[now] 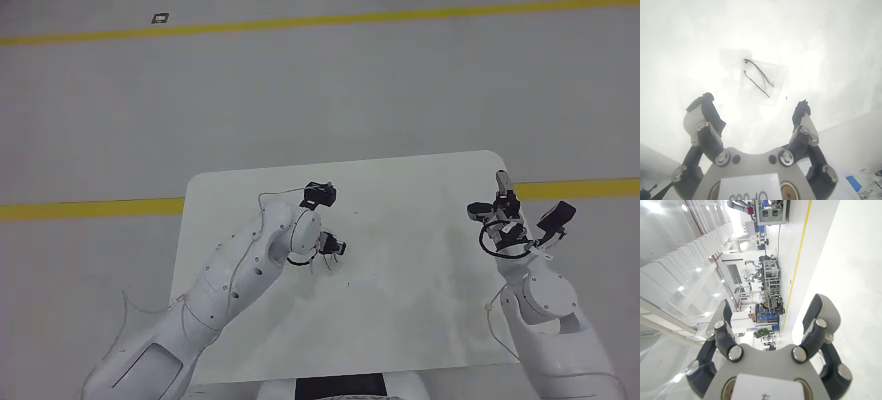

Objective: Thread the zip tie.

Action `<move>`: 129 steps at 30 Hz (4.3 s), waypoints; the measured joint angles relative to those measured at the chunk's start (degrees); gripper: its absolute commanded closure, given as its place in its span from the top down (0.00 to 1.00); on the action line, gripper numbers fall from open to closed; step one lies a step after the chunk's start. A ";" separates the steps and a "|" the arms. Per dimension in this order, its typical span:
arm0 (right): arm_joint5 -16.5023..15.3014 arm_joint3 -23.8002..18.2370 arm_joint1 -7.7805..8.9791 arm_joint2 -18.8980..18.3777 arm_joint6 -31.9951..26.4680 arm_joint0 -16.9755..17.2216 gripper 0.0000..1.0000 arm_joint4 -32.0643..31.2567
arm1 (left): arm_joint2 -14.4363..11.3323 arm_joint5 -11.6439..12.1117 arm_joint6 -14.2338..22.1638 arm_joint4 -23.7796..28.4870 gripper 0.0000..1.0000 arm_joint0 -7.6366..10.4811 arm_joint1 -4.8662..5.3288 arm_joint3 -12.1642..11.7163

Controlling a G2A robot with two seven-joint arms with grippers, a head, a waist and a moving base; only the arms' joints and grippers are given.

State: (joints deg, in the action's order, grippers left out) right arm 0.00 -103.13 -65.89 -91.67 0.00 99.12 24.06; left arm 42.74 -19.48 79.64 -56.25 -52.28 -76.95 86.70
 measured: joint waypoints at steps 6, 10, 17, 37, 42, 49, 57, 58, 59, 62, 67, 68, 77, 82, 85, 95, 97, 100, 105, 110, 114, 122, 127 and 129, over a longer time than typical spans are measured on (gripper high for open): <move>0.00 0.00 0.00 0.00 0.00 0.00 1.00 0.00 | -0.38 0.00 0.00 -0.01 1.00 0.20 -0.25 -0.24; 0.00 0.00 0.00 0.00 0.00 0.00 1.00 0.00 | -0.38 0.00 0.00 -0.01 1.00 0.20 -0.24 -0.24; 0.00 0.00 0.00 0.00 0.00 0.00 1.00 0.00 | 0.29 0.00 -1.86 -0.86 1.00 -0.60 -0.30 -1.31; 0.00 0.00 0.00 0.00 0.00 0.00 1.00 0.00 | 7.01 0.00 0.00 -13.53 1.00 -6.52 -6.35 -0.73; 0.00 0.00 0.00 0.00 0.00 0.00 1.00 0.00 | 7.66 1.89 -1.16 -9.98 1.00 -7.39 -6.34 0.71; 0.00 0.00 0.00 0.00 0.00 0.00 1.00 0.00 | 8.10 1.19 0.01 -5.08 1.00 -6.80 -6.28 0.95; 0.00 0.00 0.00 0.00 0.00 0.00 1.00 0.00 | 7.54 0.86 -0.02 -4.62 1.00 -6.93 -6.31 -0.38; 0.00 0.00 0.00 0.00 0.00 0.00 1.00 0.00 | 7.37 0.85 -0.01 -4.25 1.00 -6.76 -6.34 -0.65; 0.00 0.00 0.00 0.00 0.00 0.00 1.00 0.00 | 6.93 0.91 0.00 -4.14 1.00 -6.45 -6.37 -0.99; 0.00 0.00 0.00 0.00 0.00 0.00 1.00 0.00 | 5.92 0.66 0.00 -3.74 1.00 -5.73 -6.44 -1.52; 0.00 0.00 0.00 0.00 0.00 0.00 1.00 0.00 | 5.45 -0.02 0.00 -4.00 0.22 -5.13 -6.38 -2.27; 0.00 0.00 0.00 0.00 0.00 0.00 1.00 0.00 | 5.81 -0.02 0.00 -4.01 0.18 -5.14 -6.37 -2.94; 0.00 0.00 0.00 0.00 0.00 0.00 1.00 0.00 | 6.16 0.00 0.00 -4.36 0.02 -5.07 -6.80 -4.62; 0.00 0.00 0.00 0.00 0.00 0.00 1.00 0.00 | 5.97 0.00 0.00 -4.79 0.06 -4.78 -7.05 -5.53; 0.00 0.00 0.00 0.00 0.00 0.00 1.00 0.00 | 6.51 0.00 0.00 -5.24 0.05 -4.81 -7.10 -5.74; 0.00 0.00 0.00 0.00 0.00 0.00 1.00 0.00 | 6.09 0.00 0.00 -6.04 0.08 -5.03 -7.61 -8.25; 0.00 0.00 0.00 0.00 0.00 0.00 1.00 0.00 | 5.89 0.00 0.00 -5.98 0.10 -4.73 -7.84 -9.34; 0.00 0.00 0.00 0.00 0.00 0.00 1.00 0.00 | 5.72 0.00 0.00 -6.06 0.13 -4.23 -8.24 -10.86; 0.00 0.00 0.00 0.00 0.00 0.00 1.00 0.00 | 5.37 0.00 0.00 -5.51 0.11 -3.45 -8.87 -12.75; 0.00 0.00 0.00 0.00 0.00 0.00 1.00 0.00 | 5.11 0.00 0.00 -5.11 0.13 -2.56 -9.36 -14.28; 0.00 0.00 0.00 0.00 0.00 0.00 1.00 0.00 | 5.10 0.00 -0.11 -4.98 0.14 -2.10 -9.68 -15.03; 0.00 0.00 0.00 0.00 0.00 0.00 1.00 0.00 | 6.25 0.00 -1.74 -6.36 0.11 -2.12 -10.38 -15.48; 0.00 0.00 0.00 0.00 0.00 0.00 1.00 0.00 | 5.45 0.00 -2.16 -7.00 0.13 -1.82 -11.10 -16.59; 0.00 0.00 0.00 0.00 0.00 0.00 1.00 0.00 | 5.12 0.00 -2.46 -7.13 0.15 -1.62 -11.40 -17.36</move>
State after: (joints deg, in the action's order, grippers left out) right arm 0.00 -103.13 -65.89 -91.67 0.00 99.12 24.06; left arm 47.86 -19.48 77.18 -63.39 -53.90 -88.35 69.34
